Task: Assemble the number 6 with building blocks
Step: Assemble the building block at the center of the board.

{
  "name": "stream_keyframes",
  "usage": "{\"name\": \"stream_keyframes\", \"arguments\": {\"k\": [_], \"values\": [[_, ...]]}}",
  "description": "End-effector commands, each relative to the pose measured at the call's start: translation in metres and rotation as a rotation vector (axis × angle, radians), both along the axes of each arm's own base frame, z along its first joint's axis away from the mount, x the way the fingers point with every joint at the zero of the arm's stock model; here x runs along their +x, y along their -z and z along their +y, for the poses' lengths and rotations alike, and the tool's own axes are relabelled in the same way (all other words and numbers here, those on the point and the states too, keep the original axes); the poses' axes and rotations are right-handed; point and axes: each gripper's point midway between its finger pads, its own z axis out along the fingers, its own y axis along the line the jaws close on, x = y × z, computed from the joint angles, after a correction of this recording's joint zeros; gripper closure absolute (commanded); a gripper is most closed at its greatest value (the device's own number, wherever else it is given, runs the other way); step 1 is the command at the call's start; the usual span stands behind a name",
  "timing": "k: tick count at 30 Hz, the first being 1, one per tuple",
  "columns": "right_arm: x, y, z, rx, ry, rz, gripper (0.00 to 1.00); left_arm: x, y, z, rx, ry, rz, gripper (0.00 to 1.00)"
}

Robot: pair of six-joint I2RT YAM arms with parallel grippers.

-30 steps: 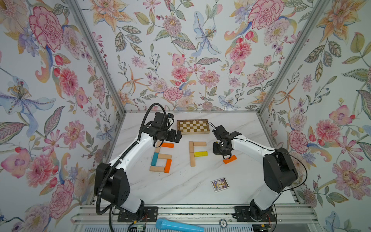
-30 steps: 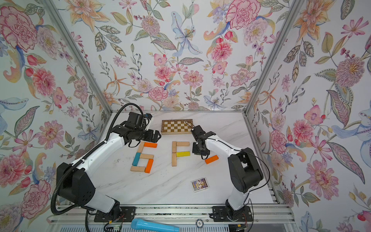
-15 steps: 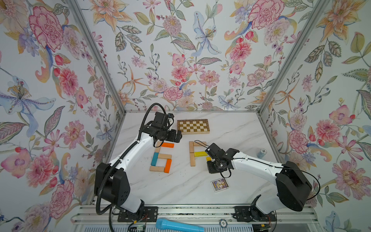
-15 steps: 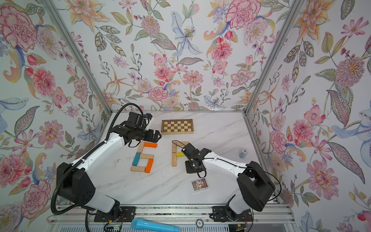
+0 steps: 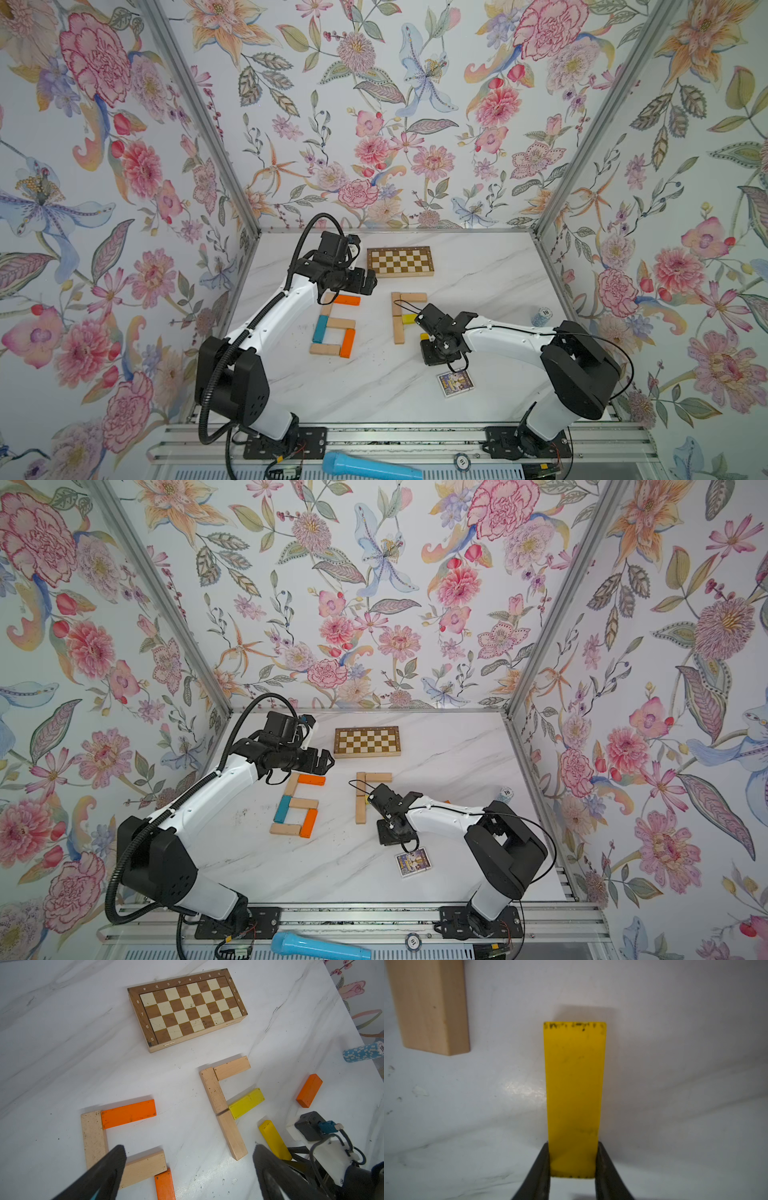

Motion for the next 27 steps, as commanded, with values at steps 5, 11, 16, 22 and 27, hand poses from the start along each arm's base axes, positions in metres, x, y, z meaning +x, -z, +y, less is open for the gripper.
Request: {"name": "stream_keyframes", "arguments": {"k": [5,11,16,22,27], "values": [[0.008,0.007,-0.001,0.008,0.03,0.014,0.68,0.0,0.007,0.001,-0.011,-0.009,0.026,0.01],[0.016,0.012,0.0,0.006,0.044,0.023,0.67,0.0,0.008,0.001,-0.014,-0.006,0.026,0.01],[0.021,0.014,0.0,0.0,0.051,0.026,0.66,0.002,0.021,0.0,-0.003,-0.005,0.059,0.01],[0.019,0.019,-0.004,-0.014,0.061,0.038,0.67,0.001,0.022,0.0,-0.003,-0.006,0.06,0.01],[0.016,0.018,-0.009,-0.017,0.081,0.032,0.67,0.002,0.022,-0.001,-0.006,-0.005,0.061,0.01]]}}
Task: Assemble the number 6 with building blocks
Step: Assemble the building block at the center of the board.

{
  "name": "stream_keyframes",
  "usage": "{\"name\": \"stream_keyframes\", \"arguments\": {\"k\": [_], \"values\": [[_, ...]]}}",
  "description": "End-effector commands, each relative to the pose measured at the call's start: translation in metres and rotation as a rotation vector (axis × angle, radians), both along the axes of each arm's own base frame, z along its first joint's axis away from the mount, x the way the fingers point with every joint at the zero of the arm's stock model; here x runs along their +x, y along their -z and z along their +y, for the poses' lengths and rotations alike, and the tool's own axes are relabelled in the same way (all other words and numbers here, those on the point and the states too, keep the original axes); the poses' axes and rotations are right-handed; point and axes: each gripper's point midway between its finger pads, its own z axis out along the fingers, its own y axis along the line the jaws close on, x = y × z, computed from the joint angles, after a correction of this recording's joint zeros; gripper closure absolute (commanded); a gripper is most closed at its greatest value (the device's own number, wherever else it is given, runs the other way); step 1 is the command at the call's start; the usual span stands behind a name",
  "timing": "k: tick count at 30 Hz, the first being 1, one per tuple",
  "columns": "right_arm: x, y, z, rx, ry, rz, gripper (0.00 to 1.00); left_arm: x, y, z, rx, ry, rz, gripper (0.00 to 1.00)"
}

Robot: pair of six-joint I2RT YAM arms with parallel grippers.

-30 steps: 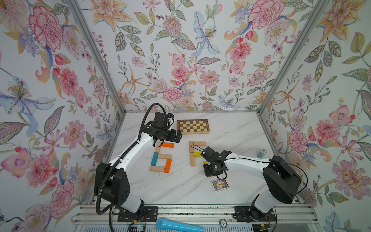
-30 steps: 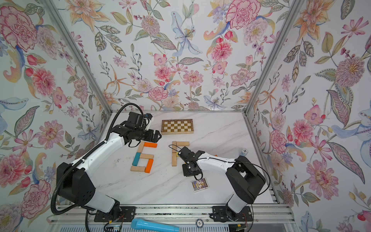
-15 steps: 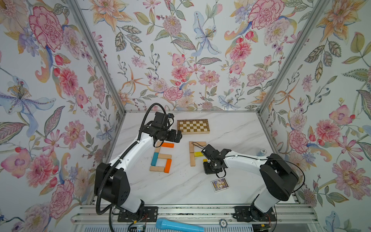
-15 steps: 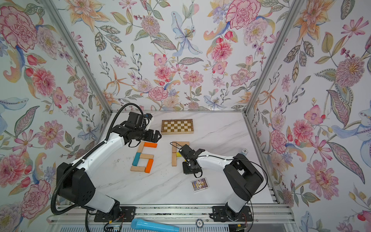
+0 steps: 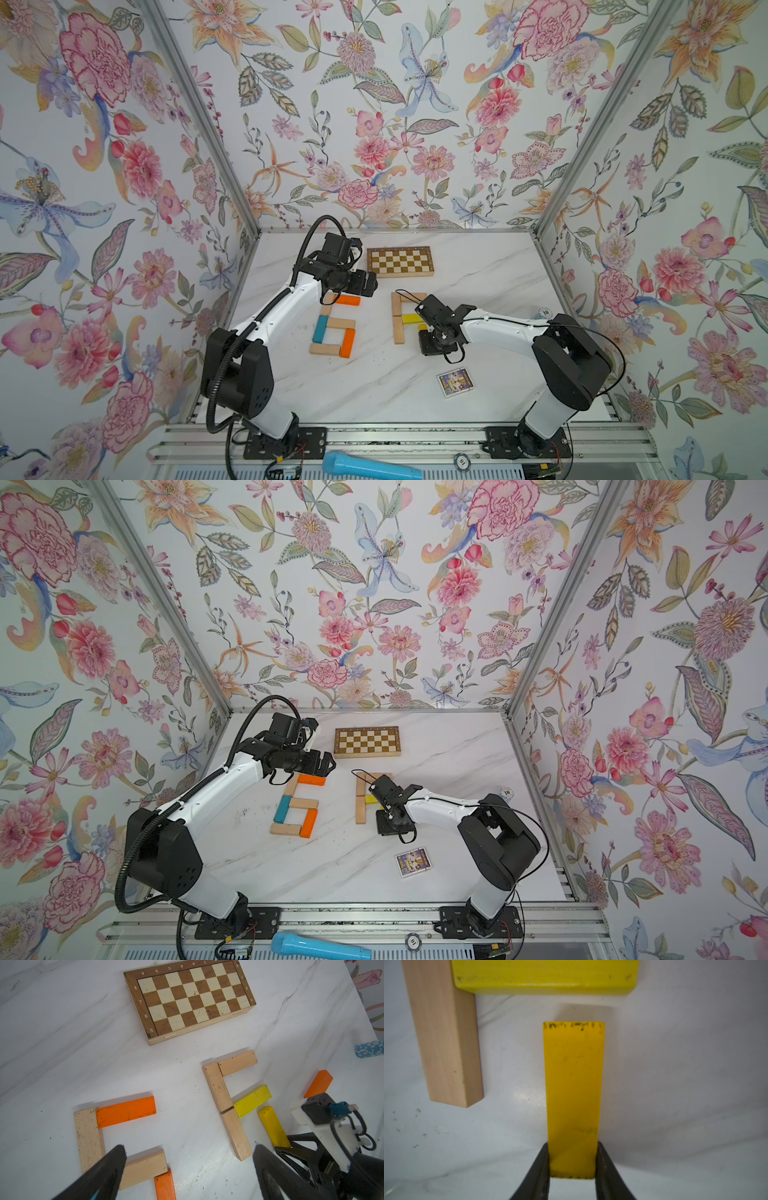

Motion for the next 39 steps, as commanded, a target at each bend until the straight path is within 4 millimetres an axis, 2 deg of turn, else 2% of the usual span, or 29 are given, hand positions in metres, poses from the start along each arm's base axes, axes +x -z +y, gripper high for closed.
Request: {"name": "stream_keyframes", "arguments": {"k": [1,12,15,18,21,26,29,35,37,39], "values": [[-0.012,0.017,-0.017,-0.056,0.029,0.044,0.67,-0.001,0.003,0.001,-0.022,-0.006,0.019,0.01],[-0.012,0.018,-0.022,-0.069,0.047,0.035,0.66,-0.001,0.002,-0.001,-0.029,-0.005,0.017,0.01],[-0.01,0.014,-0.021,-0.067,0.049,0.025,0.6,-0.001,0.003,0.0,-0.03,-0.008,0.019,0.01],[-0.004,0.003,-0.019,-0.07,0.041,-0.009,0.48,-0.001,0.001,0.0,-0.032,-0.012,0.017,0.01],[0.004,-0.015,-0.015,-0.05,0.038,-0.054,0.42,-0.001,-0.001,0.001,-0.028,-0.021,0.013,0.01],[0.022,-0.06,-0.007,0.028,0.024,-0.171,0.41,-0.004,-0.01,0.001,-0.009,-0.034,0.007,0.01],[0.033,-0.077,-0.009,0.074,0.034,-0.207,0.45,-0.01,-0.011,-0.002,0.005,-0.032,0.023,0.02],[0.048,-0.084,-0.01,0.08,0.039,-0.214,0.48,-0.021,-0.001,-0.004,0.013,-0.038,0.074,0.1],[0.05,-0.082,-0.008,0.07,0.041,-0.201,0.48,-0.024,-0.01,0.0,0.013,-0.045,0.045,0.13],[0.05,-0.077,-0.009,0.03,0.036,-0.178,0.49,-0.023,-0.006,0.004,0.031,-0.051,0.032,0.13]]}}
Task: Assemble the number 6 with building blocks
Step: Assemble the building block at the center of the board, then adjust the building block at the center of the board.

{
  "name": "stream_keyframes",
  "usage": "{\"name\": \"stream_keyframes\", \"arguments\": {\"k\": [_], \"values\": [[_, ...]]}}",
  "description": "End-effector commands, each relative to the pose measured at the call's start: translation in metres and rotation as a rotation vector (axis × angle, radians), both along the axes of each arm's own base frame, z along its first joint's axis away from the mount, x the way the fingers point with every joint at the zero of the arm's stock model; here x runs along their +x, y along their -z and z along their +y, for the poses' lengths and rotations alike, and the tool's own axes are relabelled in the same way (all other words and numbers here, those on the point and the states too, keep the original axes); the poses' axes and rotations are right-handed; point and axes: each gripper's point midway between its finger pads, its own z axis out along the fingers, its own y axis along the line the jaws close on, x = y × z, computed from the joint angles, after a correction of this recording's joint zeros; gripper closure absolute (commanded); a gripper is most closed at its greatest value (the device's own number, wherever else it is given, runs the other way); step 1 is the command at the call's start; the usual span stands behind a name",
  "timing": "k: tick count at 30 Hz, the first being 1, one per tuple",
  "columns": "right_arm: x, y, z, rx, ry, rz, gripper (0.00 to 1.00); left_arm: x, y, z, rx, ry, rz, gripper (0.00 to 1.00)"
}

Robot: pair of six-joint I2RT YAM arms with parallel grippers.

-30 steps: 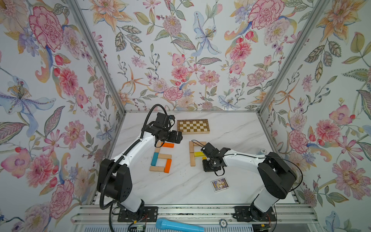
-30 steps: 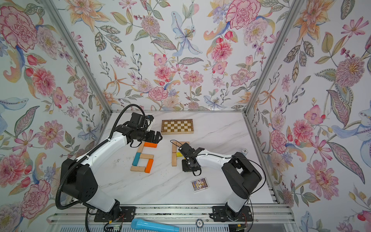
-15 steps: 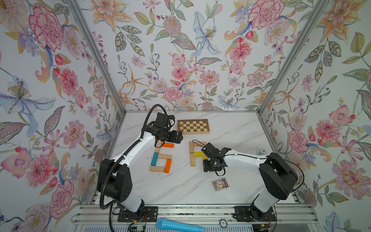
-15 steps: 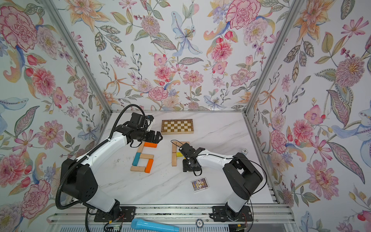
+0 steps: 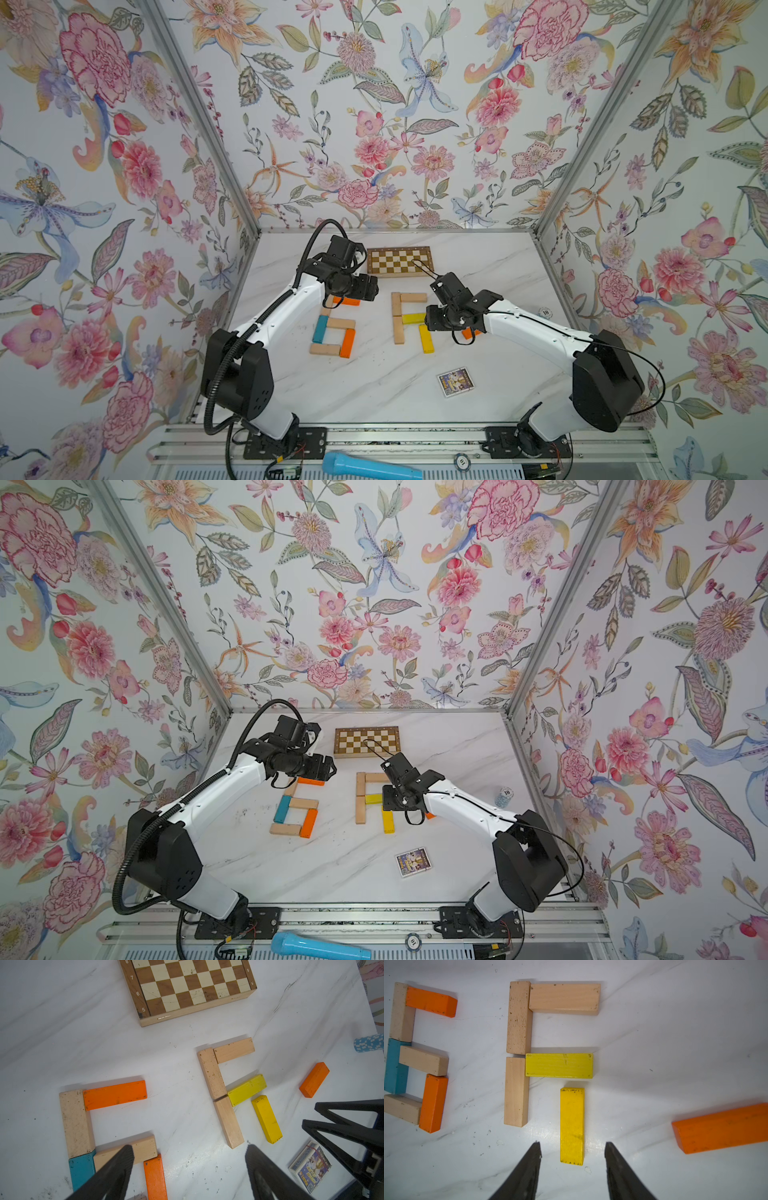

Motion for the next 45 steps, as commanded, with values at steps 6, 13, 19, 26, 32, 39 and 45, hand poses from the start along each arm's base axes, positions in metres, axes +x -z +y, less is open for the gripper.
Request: {"name": "stream_keyframes", "arguments": {"k": [6,13,19,26,32,39,45], "values": [[-0.003,0.023,-0.002,-0.164,-0.046,0.067,0.47,-0.001,-0.005,0.018,0.025,-0.037,-0.064,0.1],[-0.01,0.044,0.012,-0.182,-0.09,0.121,0.47,-0.001,-0.003,0.027,0.012,-0.058,-0.086,0.07],[-0.016,0.063,0.016,-0.209,-0.104,0.169,0.5,-0.001,-0.002,0.027,0.015,-0.056,-0.085,0.06],[-0.021,0.076,0.016,-0.236,-0.098,0.199,0.55,-0.001,-0.001,0.026,0.011,-0.051,-0.082,0.05],[-0.024,0.083,0.013,-0.252,-0.091,0.216,0.63,-0.001,0.0,0.026,0.01,-0.048,-0.078,0.05],[-0.022,0.082,0.011,-0.253,-0.081,0.213,0.69,-0.001,-0.001,0.024,0.003,-0.043,-0.079,0.05],[-0.019,0.081,0.006,-0.263,-0.059,0.212,0.71,-0.001,0.0,0.023,0.0,-0.039,-0.075,0.04]]}}
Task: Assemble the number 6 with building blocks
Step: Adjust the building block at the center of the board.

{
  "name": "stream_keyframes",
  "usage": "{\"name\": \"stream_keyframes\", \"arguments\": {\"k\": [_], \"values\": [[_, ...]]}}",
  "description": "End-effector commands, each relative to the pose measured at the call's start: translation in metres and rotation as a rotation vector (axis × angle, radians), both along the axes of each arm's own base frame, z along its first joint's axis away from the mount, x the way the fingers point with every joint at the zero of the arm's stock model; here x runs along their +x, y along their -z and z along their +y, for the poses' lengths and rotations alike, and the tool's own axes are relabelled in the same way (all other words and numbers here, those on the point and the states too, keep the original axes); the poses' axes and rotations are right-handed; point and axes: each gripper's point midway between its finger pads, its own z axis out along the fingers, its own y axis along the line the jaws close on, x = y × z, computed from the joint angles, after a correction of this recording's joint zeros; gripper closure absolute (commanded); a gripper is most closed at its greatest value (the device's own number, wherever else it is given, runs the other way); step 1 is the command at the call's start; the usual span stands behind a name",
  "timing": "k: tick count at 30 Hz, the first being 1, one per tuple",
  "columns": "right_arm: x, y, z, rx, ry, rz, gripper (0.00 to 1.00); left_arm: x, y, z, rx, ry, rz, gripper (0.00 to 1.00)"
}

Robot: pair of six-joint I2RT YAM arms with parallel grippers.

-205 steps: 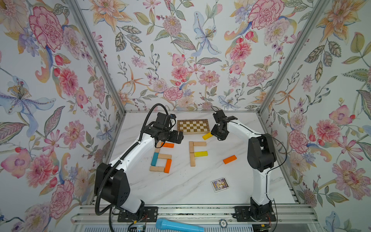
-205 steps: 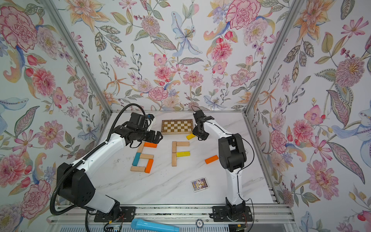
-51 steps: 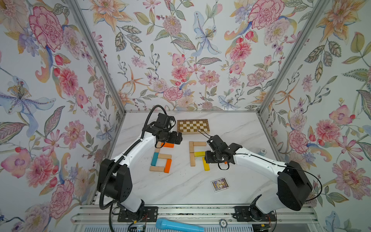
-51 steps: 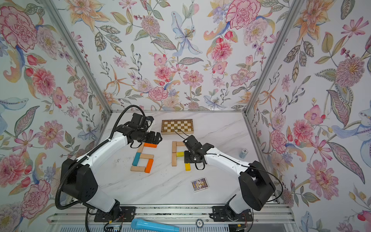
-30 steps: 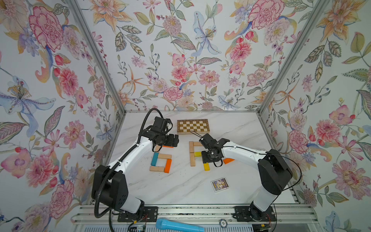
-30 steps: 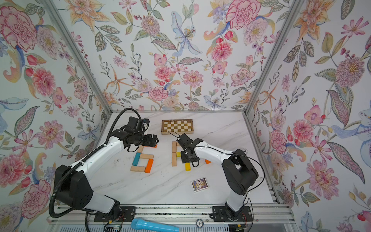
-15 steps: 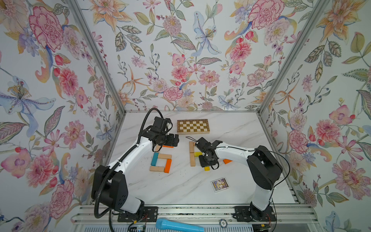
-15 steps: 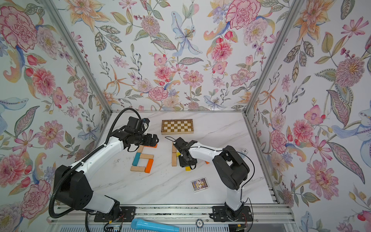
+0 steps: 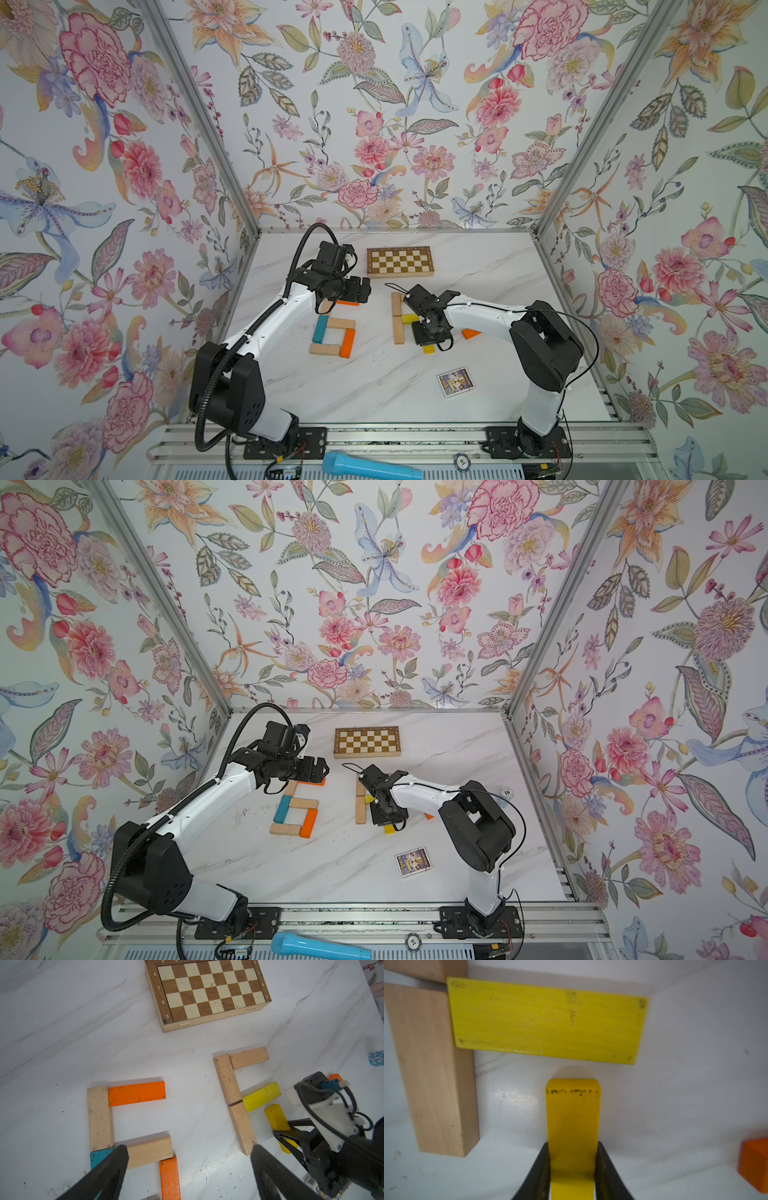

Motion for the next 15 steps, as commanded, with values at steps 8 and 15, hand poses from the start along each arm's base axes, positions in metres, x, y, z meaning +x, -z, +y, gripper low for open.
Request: {"name": "stream_keyframes", "arguments": {"k": [8,15], "values": [[0.0044,-0.0029,-0.0145,-0.043,0.054,-0.006,0.71,-0.0014,-0.0039,0.0007,-0.006,0.014,-0.016,0.03],[0.0055,-0.0008,-0.0149,-0.045,0.061,0.002,0.71,-0.0018,-0.0047,0.0003,-0.008,0.018,-0.017,0.03]]}}
